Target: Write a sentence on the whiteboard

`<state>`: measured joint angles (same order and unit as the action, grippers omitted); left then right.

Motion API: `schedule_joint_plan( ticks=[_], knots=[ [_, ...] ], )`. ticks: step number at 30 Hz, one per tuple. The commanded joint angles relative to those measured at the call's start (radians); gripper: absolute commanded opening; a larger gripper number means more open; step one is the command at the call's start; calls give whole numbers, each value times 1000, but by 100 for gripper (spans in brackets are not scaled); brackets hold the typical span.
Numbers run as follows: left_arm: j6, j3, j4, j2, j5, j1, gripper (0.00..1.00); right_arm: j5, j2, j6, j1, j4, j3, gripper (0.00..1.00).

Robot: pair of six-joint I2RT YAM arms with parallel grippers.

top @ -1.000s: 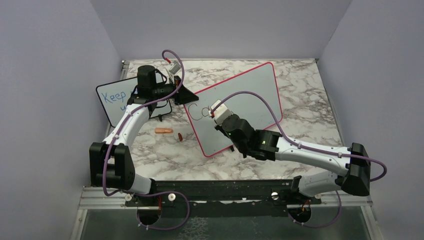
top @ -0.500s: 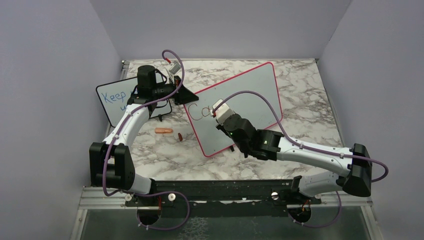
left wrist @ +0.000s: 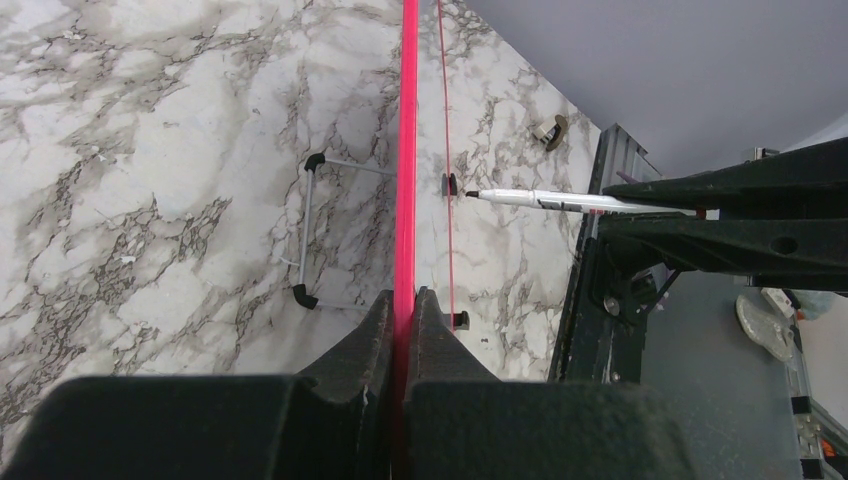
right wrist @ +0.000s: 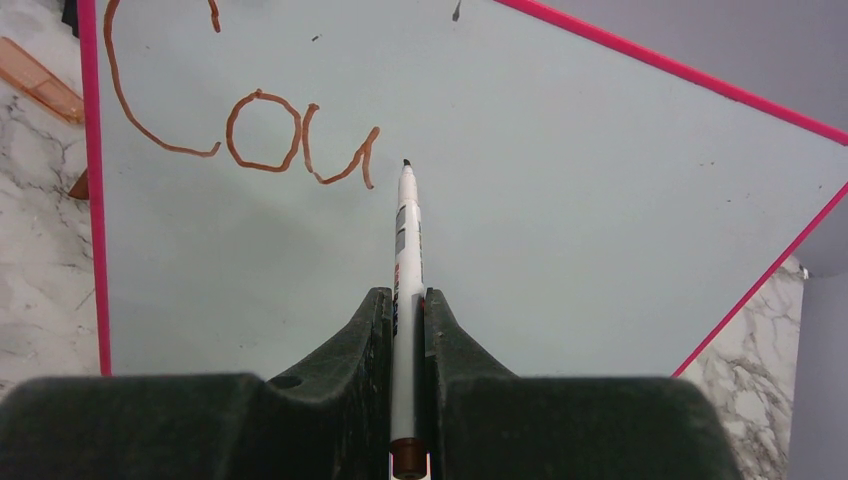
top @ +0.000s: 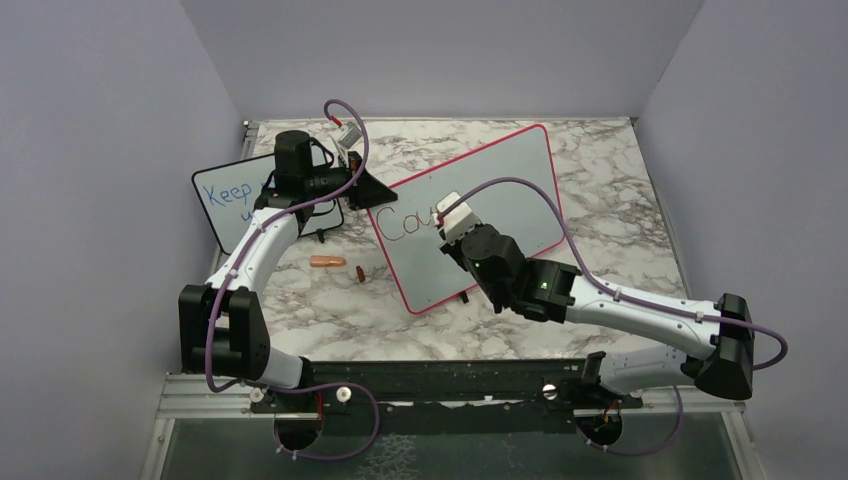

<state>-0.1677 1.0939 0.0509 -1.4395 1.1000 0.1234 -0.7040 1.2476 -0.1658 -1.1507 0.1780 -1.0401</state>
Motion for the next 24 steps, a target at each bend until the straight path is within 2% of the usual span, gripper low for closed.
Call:
schedule_joint_plan(
  ticks=[1, 24],
  knots=[
    [87, -20, 81, -33, -30, 15, 0, 12, -20, -3, 14, -45, 12, 1],
    [89, -19, 86, -37, -29, 15, 0, 69, 44, -35, 37, -121, -18, 1]
  ],
)
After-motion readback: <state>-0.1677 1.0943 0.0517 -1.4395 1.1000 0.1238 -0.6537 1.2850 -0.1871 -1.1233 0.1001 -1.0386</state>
